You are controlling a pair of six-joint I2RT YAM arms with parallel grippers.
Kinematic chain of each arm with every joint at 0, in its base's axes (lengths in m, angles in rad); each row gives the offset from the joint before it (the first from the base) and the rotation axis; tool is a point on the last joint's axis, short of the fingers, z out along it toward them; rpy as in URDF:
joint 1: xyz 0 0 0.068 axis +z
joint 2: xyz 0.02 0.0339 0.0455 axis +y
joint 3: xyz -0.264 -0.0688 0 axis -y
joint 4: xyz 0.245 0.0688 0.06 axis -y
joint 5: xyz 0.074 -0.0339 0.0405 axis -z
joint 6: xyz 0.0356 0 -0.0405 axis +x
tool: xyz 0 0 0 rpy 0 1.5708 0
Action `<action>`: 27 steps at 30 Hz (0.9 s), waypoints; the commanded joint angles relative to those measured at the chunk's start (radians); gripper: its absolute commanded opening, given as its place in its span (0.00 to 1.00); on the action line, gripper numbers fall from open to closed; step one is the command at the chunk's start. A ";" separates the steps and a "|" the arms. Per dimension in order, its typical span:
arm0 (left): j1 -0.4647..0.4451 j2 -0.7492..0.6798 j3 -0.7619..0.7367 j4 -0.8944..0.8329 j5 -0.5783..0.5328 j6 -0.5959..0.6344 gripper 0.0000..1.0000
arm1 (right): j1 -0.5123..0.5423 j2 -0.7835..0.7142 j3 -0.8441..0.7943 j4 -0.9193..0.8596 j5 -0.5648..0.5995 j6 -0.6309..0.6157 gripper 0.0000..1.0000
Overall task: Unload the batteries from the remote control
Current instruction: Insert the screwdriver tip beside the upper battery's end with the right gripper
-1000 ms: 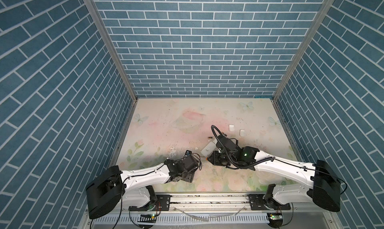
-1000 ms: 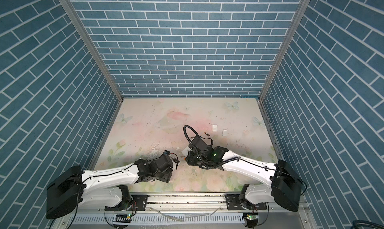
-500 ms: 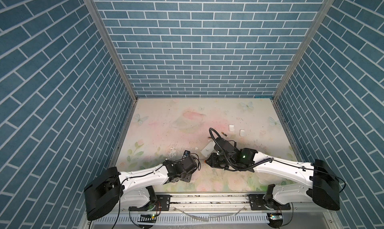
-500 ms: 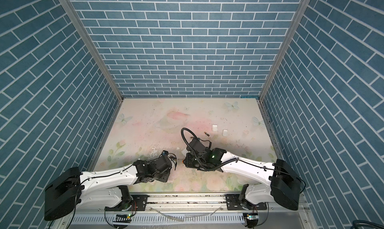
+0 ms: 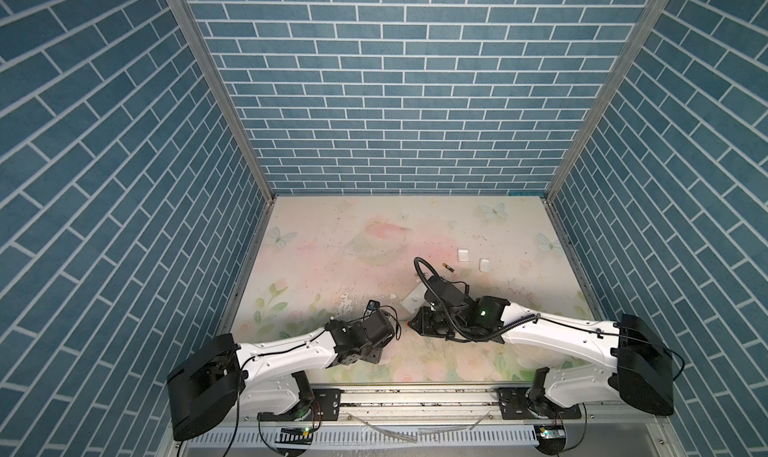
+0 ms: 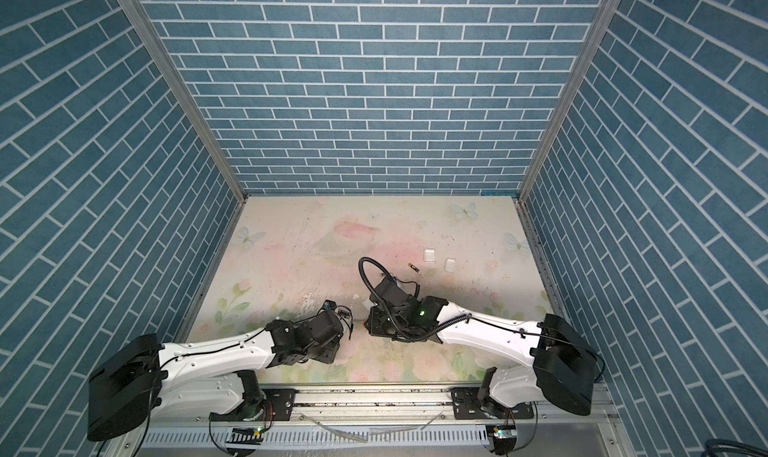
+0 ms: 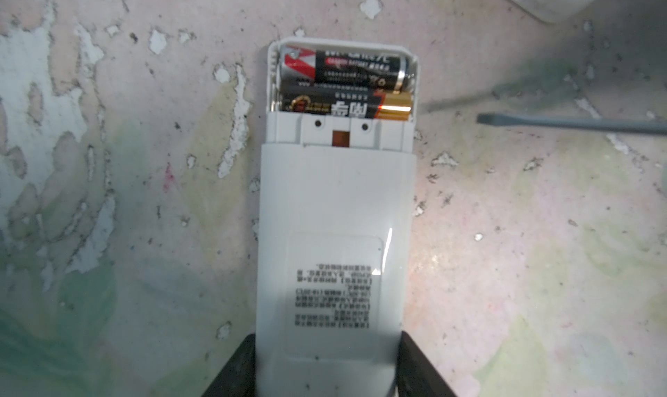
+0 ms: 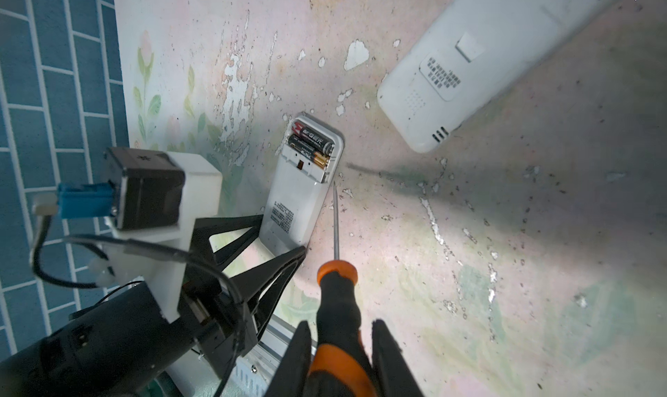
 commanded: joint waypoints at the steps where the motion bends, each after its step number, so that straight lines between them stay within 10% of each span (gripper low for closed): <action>1: -0.007 0.022 -0.058 -0.096 0.070 -0.023 0.53 | 0.006 0.022 0.008 0.036 0.008 0.031 0.00; 27: -0.007 0.035 -0.060 -0.087 0.080 -0.019 0.51 | 0.002 0.030 0.066 0.023 0.030 -0.002 0.00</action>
